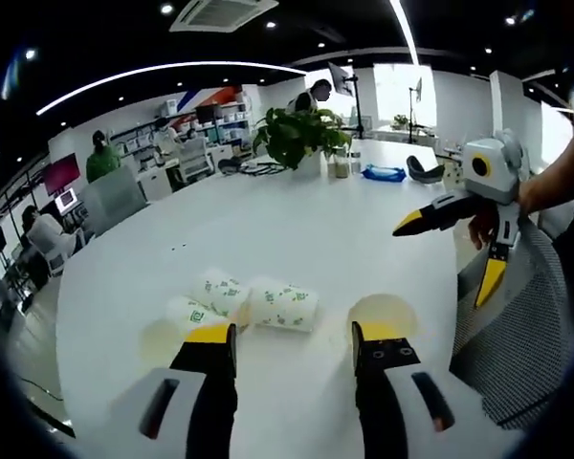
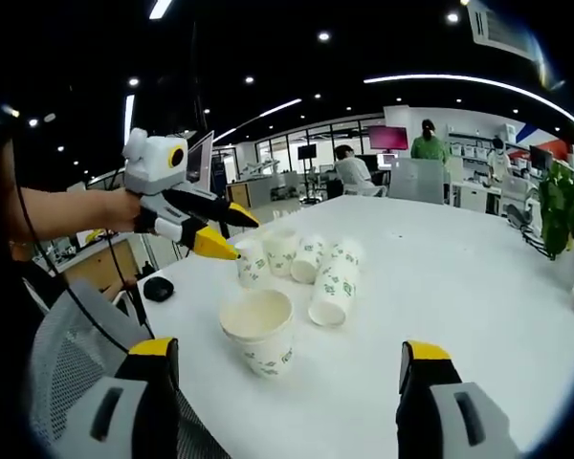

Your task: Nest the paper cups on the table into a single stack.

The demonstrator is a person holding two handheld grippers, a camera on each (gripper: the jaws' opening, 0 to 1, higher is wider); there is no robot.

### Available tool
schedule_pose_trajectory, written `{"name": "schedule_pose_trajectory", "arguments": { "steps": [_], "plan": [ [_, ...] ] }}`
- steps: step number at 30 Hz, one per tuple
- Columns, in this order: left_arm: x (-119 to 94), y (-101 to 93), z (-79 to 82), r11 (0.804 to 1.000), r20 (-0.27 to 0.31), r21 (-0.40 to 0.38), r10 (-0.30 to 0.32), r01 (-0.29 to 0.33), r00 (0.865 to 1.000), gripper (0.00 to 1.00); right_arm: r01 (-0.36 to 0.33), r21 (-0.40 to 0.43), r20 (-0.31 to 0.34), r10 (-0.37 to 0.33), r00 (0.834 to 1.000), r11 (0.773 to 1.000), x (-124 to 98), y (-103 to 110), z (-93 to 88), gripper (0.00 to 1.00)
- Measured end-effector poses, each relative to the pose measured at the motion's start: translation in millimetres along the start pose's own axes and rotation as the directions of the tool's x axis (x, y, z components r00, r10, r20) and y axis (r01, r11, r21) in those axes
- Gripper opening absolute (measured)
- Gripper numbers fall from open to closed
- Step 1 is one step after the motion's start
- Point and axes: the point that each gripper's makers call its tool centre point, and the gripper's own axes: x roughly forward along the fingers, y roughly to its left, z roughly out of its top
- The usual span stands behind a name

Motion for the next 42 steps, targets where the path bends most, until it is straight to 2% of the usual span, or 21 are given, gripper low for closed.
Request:
{"name": "schedule_pose_trajectory", "arguments": {
  "steps": [7, 10, 12, 17, 20, 28, 29, 33, 42],
  "plan": [
    [-9.6, 42.6, -4.9, 0.988, 0.035, -0.083, 0.134, -0.130, 0.990, 0.48, 0.009, 0.007, 0.002, -0.009, 1.000, 1.000, -0.6, -2.5, 0.3, 0.97],
    [-11.2, 49.7, -8.3, 0.985, 0.033, -0.104, 0.144, -0.140, 0.989, 0.48, 0.010, 0.006, 0.000, -0.010, 1.000, 1.000, -0.6, -2.5, 0.1, 0.96],
    [-12.2, 68.3, -18.7, 0.978, 0.028, -0.127, 0.172, -0.167, 0.985, 0.50, 0.009, 0.007, -0.001, -0.009, 1.000, 1.000, -0.5, -2.5, -0.2, 0.96],
    [-11.1, 87.7, -39.9, 0.967, -0.007, -0.152, 0.204, -0.203, 0.979, 0.54, 0.007, 0.005, -0.007, -0.007, 1.000, 1.000, 0.1, -3.0, -1.9, 0.96],
    [-10.1, 90.1, -45.3, 0.961, -0.020, -0.169, 0.219, -0.219, 0.976, 0.55, 0.009, 0.007, -0.012, -0.009, 1.000, 1.000, 0.1, -3.8, -3.1, 0.96],
    [-1.9, 106.9, -75.0, 0.941, -0.070, -0.231, 0.240, -0.249, 0.968, 0.54, 0.009, 0.008, -0.015, -0.009, 1.000, 1.000, 0.2, -5.1, -4.8, 0.95],
    [-1.5, 102.8, -72.7, 0.940, -0.071, -0.228, 0.243, -0.253, 0.968, 0.53, 0.010, 0.008, -0.015, -0.010, 1.000, 1.000, 0.1, -5.3, -4.9, 0.95],
    [3.2, 104.3, -79.6, 0.936, -0.083, -0.237, 0.247, -0.259, 0.966, 0.52, 0.012, 0.009, -0.016, -0.011, 1.000, 1.000, -0.1, -5.7, -5.3, 0.95],
    [12.0, 114.6, -88.2, 0.930, -0.103, -0.256, 0.247, -0.265, 0.964, 0.48, 0.014, 0.011, -0.019, -0.014, 1.000, 1.000, -0.3, -5.0, -5.3, 0.95]
  ]
}}
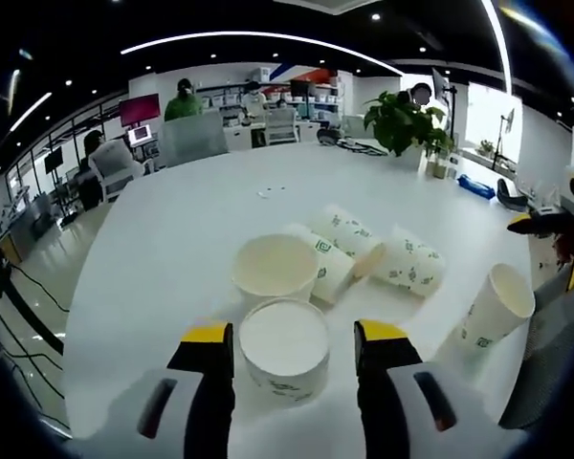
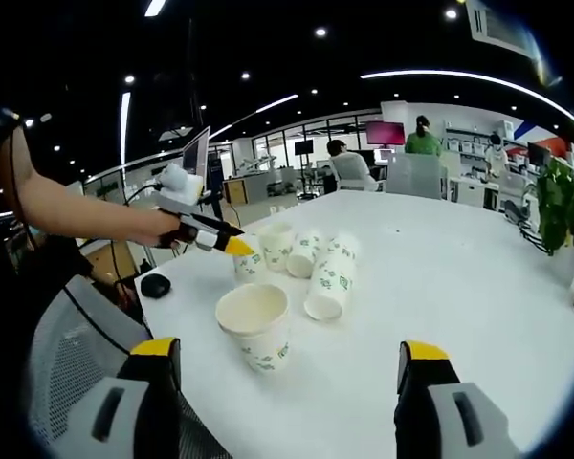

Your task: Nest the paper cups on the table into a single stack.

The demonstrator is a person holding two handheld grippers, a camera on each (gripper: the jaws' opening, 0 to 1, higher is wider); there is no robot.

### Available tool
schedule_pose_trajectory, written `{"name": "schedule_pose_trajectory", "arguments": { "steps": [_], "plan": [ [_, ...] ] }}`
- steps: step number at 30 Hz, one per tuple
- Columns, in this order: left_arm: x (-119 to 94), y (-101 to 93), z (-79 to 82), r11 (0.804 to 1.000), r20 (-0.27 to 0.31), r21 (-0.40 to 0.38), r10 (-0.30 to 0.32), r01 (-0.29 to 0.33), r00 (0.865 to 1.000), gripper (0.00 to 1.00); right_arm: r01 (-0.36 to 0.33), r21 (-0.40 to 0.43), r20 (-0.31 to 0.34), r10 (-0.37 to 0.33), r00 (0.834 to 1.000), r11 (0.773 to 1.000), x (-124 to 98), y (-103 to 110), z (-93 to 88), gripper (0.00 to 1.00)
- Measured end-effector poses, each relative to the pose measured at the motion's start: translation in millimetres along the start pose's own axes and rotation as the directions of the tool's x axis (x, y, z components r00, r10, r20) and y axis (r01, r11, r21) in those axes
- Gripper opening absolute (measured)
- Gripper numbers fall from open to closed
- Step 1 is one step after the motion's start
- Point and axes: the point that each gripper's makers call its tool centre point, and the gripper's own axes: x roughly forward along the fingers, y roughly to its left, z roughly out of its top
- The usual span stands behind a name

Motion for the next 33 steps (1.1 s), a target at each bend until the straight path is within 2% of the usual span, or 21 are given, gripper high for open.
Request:
{"name": "schedule_pose_trajectory", "arguments": {
  "steps": [5, 8, 14, 28, 33],
  "plan": [
    [2.7, -2.8, 0.4, 1.000, -0.009, 0.009, 0.001, -0.001, 1.000, 0.44, 0.003, 0.003, -0.002, -0.003, 1.000, 1.000, -0.1, -0.9, -0.5, 0.94],
    [2.2, -3.7, -2.3, 1.000, -0.025, 0.026, 0.004, -0.004, 1.000, 0.39, 0.001, 0.005, -0.006, -0.001, 1.000, 1.000, 0.1, -0.3, -1.2, 0.93],
    [-0.3, -5.4, -5.2, 0.999, -0.032, 0.039, 0.012, -0.010, 0.999, 0.37, 0.000, 0.006, -0.009, 0.000, 1.000, 1.000, 0.4, -0.3, -1.8, 0.93],
    [-9.8, -4.2, -6.3, 0.999, -0.015, 0.041, 0.020, -0.020, 1.000, 0.36, -0.003, 0.007, 0.001, 0.003, 1.000, 1.000, -0.1, 0.6, 0.2, 0.93],
    [-17.6, -11.2, -6.1, 0.999, 0.009, 0.031, 0.023, -0.023, 1.000, 0.36, 0.004, 0.006, -0.005, -0.004, 1.000, 1.000, -0.2, -1.2, -1.2, 0.92]
  ]
}}
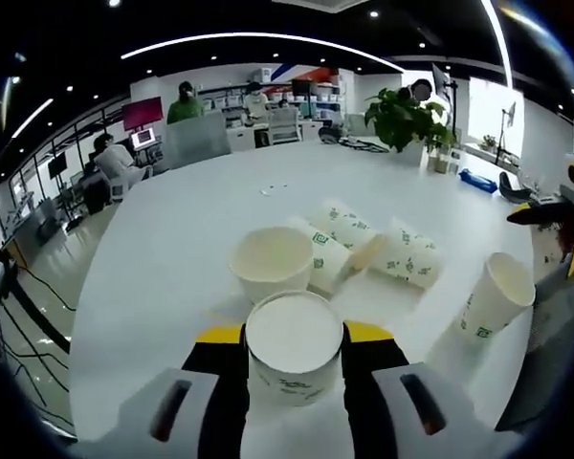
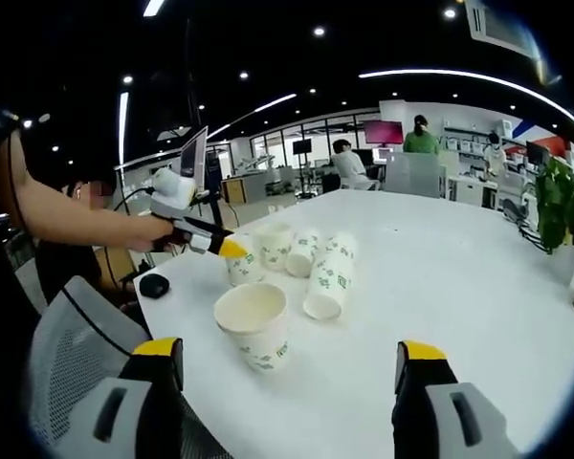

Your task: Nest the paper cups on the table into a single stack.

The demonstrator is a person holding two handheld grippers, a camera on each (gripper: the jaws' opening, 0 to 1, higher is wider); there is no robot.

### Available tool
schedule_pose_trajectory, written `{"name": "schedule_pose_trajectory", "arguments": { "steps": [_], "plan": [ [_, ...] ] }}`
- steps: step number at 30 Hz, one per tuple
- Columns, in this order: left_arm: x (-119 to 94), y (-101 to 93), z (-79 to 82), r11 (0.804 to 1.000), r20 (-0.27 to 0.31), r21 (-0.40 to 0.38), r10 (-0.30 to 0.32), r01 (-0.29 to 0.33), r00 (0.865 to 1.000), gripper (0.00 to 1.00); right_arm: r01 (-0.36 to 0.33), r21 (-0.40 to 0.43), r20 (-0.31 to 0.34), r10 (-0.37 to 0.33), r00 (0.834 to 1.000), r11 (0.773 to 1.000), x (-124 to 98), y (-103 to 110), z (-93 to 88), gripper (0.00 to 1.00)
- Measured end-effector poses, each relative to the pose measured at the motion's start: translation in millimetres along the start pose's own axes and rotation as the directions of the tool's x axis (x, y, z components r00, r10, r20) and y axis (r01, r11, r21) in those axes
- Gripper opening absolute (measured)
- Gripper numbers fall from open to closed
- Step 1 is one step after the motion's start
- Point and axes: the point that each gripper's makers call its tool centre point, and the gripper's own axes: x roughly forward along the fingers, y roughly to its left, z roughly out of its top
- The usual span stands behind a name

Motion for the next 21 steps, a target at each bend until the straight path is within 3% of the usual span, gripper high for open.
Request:
{"name": "schedule_pose_trajectory", "arguments": {
  "steps": [6, 15, 21],
  "plan": [
    [-10.1, -3.7, 0.1, 1.000, 0.018, -0.019, 0.005, -0.004, 1.000, 0.36, 0.003, 0.002, -0.001, -0.003, 1.000, 1.000, 0.0, -1.0, -0.1, 0.93],
    [-28.3, -15.2, 16.7, 1.000, 0.043, -0.001, 0.001, -0.001, 0.999, 0.36, -0.009, -0.003, -0.002, 0.009, 1.000, 1.000, -0.8, 3.7, 1.4, 0.93],
    [-45.6, -35.6, 41.4, 1.000, 0.088, 0.013, -0.029, 0.028, 0.996, 0.36, -0.016, -0.012, 0.009, 0.016, 1.000, 1.000, -0.7, 5.4, 4.0, 0.91]
  ]
}}
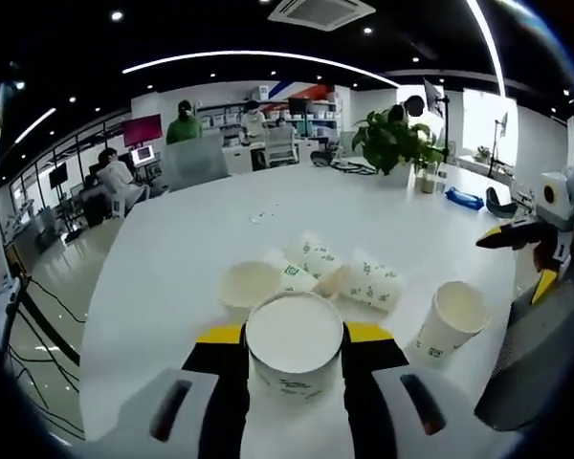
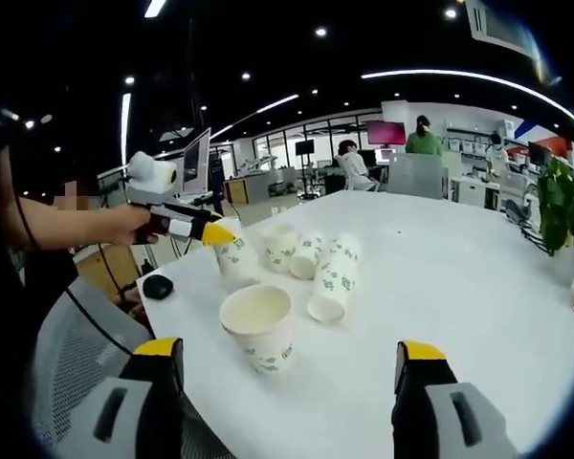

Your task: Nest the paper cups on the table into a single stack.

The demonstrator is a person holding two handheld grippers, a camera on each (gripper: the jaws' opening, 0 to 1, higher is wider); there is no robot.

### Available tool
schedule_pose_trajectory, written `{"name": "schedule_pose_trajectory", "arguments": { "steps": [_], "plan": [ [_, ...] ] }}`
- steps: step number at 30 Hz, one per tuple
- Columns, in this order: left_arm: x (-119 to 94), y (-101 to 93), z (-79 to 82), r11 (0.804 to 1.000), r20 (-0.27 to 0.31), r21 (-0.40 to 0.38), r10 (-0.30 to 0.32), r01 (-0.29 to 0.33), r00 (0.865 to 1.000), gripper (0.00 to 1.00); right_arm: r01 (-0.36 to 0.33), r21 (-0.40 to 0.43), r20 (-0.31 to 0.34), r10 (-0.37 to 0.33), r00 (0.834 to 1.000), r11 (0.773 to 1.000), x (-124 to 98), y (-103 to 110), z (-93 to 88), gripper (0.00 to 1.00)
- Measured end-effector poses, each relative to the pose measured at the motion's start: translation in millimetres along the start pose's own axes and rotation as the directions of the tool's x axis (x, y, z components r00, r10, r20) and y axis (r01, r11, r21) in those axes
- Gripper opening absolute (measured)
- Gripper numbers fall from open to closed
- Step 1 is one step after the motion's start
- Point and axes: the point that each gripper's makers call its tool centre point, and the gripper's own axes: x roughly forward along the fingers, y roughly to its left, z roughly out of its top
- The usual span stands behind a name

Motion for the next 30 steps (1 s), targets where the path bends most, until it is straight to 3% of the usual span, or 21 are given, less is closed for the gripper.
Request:
{"name": "schedule_pose_trajectory", "arguments": {
  "steps": [4, 11, 18, 20, 30],
  "plan": [
    [-8.2, -16.3, 14.8, 1.000, 0.033, 0.013, -0.027, 0.027, 0.999, 0.36, -0.012, -0.012, 0.001, 0.012, 1.000, 1.000, 0.3, 4.6, 1.5, 0.90],
    [-17.4, -31.2, 25.4, 0.998, 0.057, 0.012, -0.062, 0.061, 0.996, 0.36, -0.026, -0.030, 0.002, 0.026, 1.000, 0.999, 0.1, 9.7, 3.8, 0.87],
    [-22.7, -45.4, 29.4, 0.995, 0.071, 0.011, -0.097, 0.097, 0.993, 0.36, -0.042, -0.046, 0.013, 0.043, 0.999, 0.998, -0.4, 14.9, 7.5, 0.83],
    [-24.2, -53.6, 31.9, 0.993, 0.079, 0.009, -0.115, 0.115, 0.990, 0.36, -0.042, 0.004, 0.052, 0.042, 0.998, 0.999, -2.2, 16.6, 16.9, 0.83],
    [-23.7, -86.2, 39.1, 0.981, 0.096, 0.017, -0.194, 0.193, 0.976, 0.36, -0.072, -0.015, 0.072, 0.073, 0.995, 0.997, -1.9, 24.8, 25.9, 0.75]
  ]
}}
